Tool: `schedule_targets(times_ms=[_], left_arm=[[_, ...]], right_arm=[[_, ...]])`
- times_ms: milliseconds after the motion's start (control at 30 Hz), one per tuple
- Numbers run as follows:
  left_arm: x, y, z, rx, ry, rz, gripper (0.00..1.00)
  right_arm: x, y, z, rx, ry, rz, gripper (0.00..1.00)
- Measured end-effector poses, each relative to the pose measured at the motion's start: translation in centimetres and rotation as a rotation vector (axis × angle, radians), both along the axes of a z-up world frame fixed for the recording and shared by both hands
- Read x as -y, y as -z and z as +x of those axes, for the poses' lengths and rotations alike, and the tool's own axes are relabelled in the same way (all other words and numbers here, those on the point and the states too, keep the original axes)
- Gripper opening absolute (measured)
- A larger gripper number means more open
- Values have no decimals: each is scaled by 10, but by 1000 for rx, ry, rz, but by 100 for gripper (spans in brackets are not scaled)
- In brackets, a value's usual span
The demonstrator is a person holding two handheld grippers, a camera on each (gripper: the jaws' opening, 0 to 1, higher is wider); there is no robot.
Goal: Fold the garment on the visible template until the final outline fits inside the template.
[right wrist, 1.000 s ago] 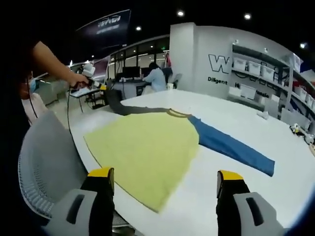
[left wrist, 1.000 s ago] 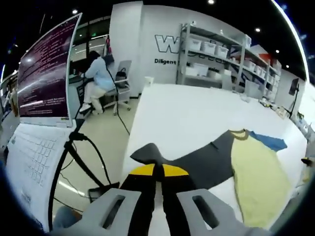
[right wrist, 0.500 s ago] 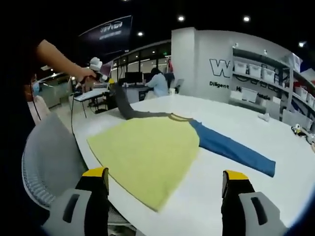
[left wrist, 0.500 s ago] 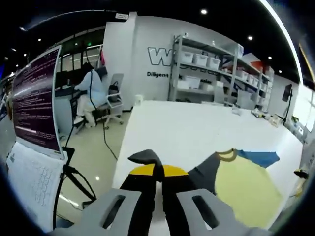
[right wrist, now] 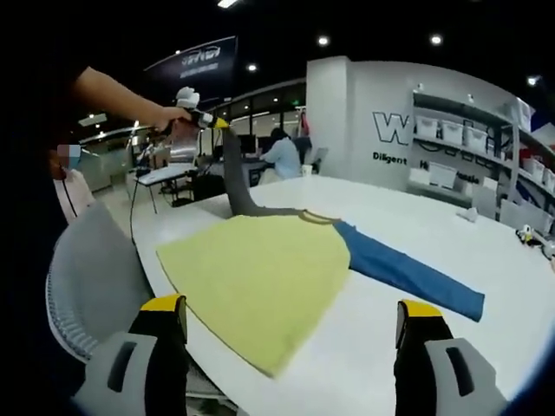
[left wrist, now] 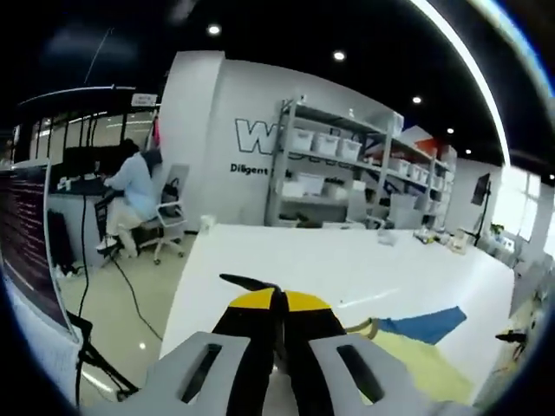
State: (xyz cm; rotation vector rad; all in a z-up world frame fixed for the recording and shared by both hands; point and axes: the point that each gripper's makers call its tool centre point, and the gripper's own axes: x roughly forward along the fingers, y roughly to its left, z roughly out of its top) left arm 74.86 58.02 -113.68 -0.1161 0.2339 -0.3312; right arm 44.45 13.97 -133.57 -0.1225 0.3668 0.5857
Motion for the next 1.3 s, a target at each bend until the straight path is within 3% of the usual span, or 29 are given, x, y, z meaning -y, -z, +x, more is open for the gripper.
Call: schedule_targets(times_ms=[233, 467, 1000, 1300], left_arm=[[25, -14, 11, 36, 79, 24, 0], [38, -20, 14, 44, 101, 11, 0], [69, -27, 4, 77, 193, 105, 0], [83, -26, 0, 69, 216, 87, 0]], right_arm=[[2, 1, -2, -6, 18, 12, 99], [1, 1, -2, -6, 25, 26, 99], [11, 10, -15, -42, 32, 30, 98], [13, 14, -17, -47, 46, 34, 98]])
